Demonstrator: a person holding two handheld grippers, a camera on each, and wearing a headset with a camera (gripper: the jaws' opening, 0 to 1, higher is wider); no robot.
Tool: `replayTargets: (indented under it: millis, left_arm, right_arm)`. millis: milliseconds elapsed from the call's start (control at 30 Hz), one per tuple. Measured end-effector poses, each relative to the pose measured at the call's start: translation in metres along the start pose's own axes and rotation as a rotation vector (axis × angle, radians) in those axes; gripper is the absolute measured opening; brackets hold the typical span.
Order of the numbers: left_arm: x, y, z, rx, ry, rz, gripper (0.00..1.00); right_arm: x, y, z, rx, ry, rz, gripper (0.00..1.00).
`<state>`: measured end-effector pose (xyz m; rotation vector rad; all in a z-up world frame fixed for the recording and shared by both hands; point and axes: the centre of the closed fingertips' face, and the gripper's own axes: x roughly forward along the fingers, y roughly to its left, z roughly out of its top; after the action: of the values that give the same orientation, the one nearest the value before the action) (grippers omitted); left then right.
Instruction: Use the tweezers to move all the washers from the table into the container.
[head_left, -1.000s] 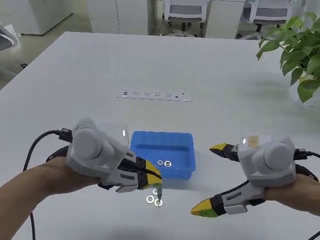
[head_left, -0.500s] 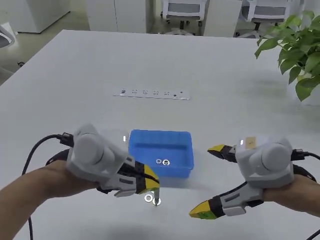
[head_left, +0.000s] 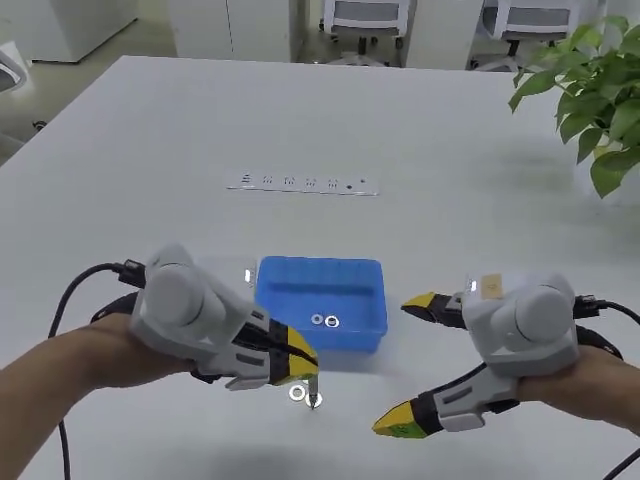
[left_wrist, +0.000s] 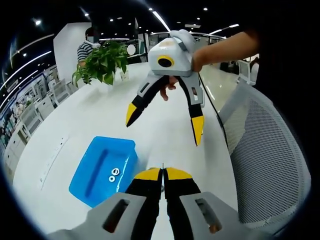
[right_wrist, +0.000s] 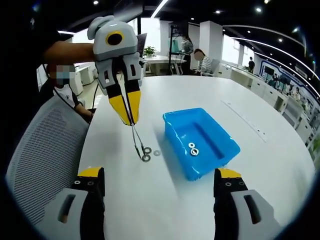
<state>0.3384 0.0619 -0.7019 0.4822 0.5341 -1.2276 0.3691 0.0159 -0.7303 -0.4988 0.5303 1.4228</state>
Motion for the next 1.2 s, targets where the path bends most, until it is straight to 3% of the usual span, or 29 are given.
replayTargets:
  millis: [767,1200]
  left_arm:
    - [-0.001,0.000,-0.002,0.020,0.009,-0.035,0.05]
    - [0.001,0.001,-0.002,0.035,0.018,-0.048,0.05]
  right_arm:
    - [0.034,0.024,0.016,-0.174,0.015,0.134,0.53]
    - [0.055,0.033,0.024,-0.216,0.031,0.178,0.32]
